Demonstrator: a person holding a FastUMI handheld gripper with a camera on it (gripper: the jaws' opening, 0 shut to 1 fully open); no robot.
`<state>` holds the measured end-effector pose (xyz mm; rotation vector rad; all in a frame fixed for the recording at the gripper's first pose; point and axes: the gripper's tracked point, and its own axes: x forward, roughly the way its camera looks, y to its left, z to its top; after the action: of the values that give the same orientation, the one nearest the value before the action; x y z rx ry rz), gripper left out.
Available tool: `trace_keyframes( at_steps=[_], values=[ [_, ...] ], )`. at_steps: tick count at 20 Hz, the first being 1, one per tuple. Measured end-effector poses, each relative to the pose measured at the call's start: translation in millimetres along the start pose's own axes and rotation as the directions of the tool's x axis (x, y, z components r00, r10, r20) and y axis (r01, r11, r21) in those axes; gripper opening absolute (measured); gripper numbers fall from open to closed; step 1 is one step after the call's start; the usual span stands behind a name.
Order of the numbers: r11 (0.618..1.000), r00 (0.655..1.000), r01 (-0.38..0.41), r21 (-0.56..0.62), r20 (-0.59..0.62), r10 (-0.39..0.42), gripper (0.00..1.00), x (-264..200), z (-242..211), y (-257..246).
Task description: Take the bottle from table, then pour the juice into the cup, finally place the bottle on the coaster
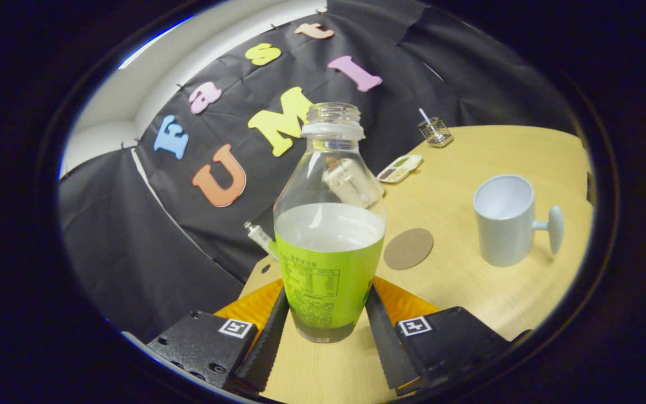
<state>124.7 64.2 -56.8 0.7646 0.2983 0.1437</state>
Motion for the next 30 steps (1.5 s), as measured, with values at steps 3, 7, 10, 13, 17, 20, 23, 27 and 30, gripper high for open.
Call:
trace_keyframes(
  at_steps=[3,7,10,13,17,20,23,27,30],
  values=[
    [0.987,0.997,-0.082,0.135,-0.003,0.083,0.79,-1.1,1.3,15.5],
    [0.952,0.991,-0.136,0.274,0.026,0.134,0.79,-5.5,12.2,16.6],
    [0.907,0.982,-0.19,0.376,0.07,0.177,0.79,-11.4,26.9,17.6],
    [0.826,0.962,-0.272,0.493,0.138,0.235,0.79,-19.1,42.0,20.1],
    [0.783,0.959,-0.283,0.554,0.162,0.232,0.79,-16.8,52.0,14.3],
    [0.753,0.949,-0.314,0.578,0.178,0.26,0.79,-5.8,56.9,15.8],
    [0.707,0.939,-0.342,0.619,0.199,0.28,0.79,-10.0,64.6,17.5],
    [0.66,0.934,-0.356,0.662,0.228,0.276,0.79,-13.4,76.4,16.2],
    [0.613,0.928,-0.368,0.699,0.238,0.286,0.79,-16.2,80.5,21.3]
  ],
)
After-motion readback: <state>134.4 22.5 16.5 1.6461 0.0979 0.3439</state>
